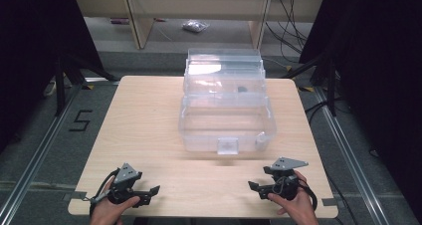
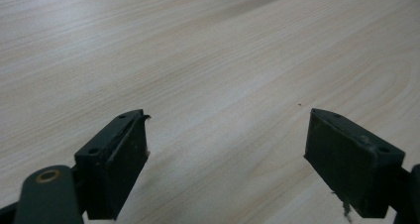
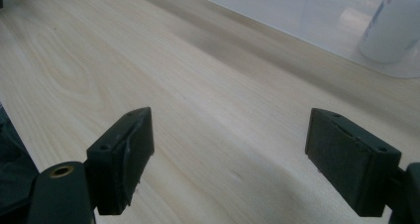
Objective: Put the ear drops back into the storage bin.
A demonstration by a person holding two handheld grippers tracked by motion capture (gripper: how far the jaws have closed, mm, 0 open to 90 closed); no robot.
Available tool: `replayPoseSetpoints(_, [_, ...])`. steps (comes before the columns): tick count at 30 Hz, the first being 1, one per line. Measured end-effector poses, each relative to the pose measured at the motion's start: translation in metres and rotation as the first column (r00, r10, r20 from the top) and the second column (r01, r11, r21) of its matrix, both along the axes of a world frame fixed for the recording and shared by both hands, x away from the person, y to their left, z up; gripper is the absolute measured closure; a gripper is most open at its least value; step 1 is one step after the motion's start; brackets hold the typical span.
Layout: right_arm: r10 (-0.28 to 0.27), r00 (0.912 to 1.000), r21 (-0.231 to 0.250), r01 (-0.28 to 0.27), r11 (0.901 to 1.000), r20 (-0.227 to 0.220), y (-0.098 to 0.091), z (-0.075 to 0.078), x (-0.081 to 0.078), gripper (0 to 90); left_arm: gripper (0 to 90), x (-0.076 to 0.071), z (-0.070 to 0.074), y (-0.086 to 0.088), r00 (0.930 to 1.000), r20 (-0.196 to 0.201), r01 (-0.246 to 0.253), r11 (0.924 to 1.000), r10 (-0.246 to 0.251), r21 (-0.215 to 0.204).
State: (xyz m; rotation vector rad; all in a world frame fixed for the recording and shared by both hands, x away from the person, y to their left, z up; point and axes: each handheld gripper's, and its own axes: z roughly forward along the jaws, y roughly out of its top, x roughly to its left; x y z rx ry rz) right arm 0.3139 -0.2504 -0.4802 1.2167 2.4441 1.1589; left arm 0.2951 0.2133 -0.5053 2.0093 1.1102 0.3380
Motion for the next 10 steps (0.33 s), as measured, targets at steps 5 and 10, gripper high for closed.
replayPoseSetpoints(5, [-0.012,0.9998,-0.003,0.012,0.9999,0.016,-0.0040,-0.0005,-0.0020,20.1,15.9,0.0003,0.0002,0.0008,1.0000,0.002,-0.005,0.9999,0.005,0.015])
replayPoseSetpoints(10, [-0.017,0.9997,-0.013,0.017,0.9998,0.016,-0.0086,-0.0012,-0.0038,20.3,15.9,0.0000,0.0005,0.0008,1.0000,-0.004,0.008,0.9999,-0.008,0.011])
